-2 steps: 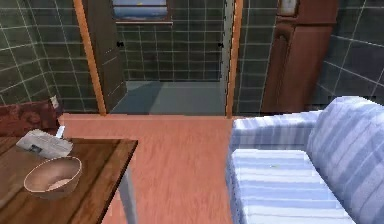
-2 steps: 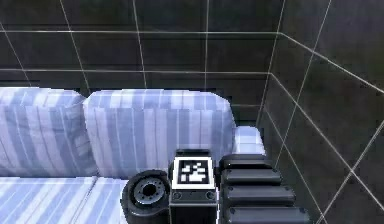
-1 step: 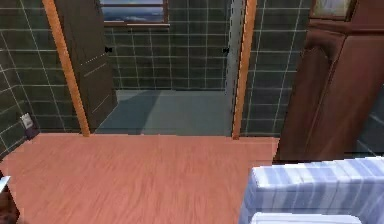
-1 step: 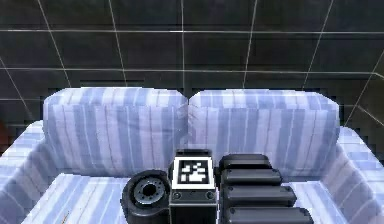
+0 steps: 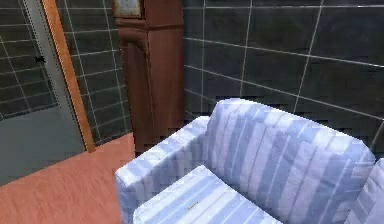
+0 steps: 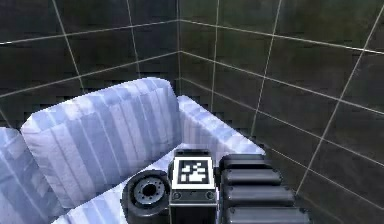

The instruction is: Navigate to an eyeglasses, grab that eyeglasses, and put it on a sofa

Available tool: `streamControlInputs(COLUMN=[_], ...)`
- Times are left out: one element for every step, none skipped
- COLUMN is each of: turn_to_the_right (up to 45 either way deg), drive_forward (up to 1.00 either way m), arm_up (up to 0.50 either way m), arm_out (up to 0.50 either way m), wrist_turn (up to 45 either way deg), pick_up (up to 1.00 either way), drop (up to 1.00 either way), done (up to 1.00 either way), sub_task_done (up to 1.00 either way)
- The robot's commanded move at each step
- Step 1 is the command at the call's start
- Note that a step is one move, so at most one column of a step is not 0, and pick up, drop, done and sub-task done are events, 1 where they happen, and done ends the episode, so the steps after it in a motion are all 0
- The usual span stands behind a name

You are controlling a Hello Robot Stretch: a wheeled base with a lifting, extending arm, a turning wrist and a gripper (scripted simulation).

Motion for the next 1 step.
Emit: streamControlInputs(turn_to_the_right=[45.0], drive_forward=[0.0], arm_up=[0.0], arm_out=[0.0], wrist_turn=[0.0], pick_up=[0.0], drop=[0.0], done=[0.0], sub_task_done=[0.0])
